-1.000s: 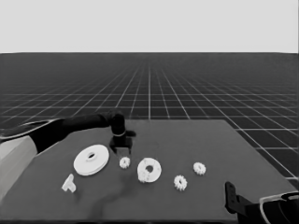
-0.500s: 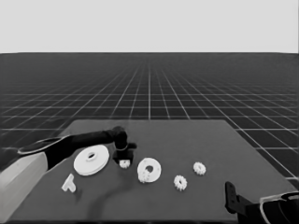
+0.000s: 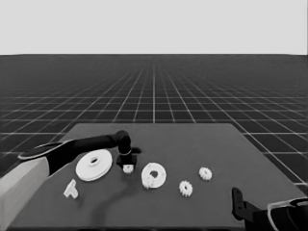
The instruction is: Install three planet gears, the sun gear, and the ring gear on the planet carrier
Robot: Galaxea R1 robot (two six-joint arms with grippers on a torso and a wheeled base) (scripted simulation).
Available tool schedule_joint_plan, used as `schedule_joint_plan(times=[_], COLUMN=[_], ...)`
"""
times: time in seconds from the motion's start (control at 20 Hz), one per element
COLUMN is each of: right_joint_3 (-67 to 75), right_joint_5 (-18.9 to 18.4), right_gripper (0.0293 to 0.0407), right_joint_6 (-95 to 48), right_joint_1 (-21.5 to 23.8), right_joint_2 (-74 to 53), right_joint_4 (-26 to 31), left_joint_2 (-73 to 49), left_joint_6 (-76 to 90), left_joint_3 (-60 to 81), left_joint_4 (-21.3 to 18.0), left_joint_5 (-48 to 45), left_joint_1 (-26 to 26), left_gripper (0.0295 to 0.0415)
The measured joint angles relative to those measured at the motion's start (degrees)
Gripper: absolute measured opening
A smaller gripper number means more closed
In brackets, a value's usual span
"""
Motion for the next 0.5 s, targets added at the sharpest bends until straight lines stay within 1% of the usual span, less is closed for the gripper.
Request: schedule_joint_plan(times=[0.1, 0.15, 0.2, 0.25, 0.35, 0.5], right_joint_3=[0.0, 0.0, 0.0, 0.0, 0.0, 0.0], right_joint_5=[0.0, 0.0, 0.0, 0.0, 0.0, 0.0], right_gripper=[0.0385, 0.0385, 0.0385, 0.0385, 0.0385, 0.0385], right_joint_6=[0.0, 0.0, 0.0, 0.0, 0.0, 0.0], right_joint_1=[0.0, 0.0, 0.0, 0.0, 0.0, 0.0], right_joint_2=[0.0, 0.0, 0.0, 0.0, 0.0, 0.0], right_joint_4=[0.0, 0.0, 0.0, 0.0, 0.0, 0.0], left_joint_2=[0.0, -1.8, -2.6, -2.8, -3.0, -3.0], left_joint_6=[0.0, -2.4, -3.4, -3.8, -4.1, -4.1], left_joint_3=[0.0, 4.9, 7.0, 7.8, 8.3, 8.4], left_joint_4=[0.0, -3.1, -5.4, -6.9, -8.3, -8.9], left_joint_5=[0.0, 2.9, 4.3, 5.0, 5.7, 5.9], left_joint_1=[0.0, -3.4, -6.5, -8.3, -10.0, -10.6], left_gripper=[0.0312, 0.0312, 0.0312, 0.0312, 0.0312, 0.0312])
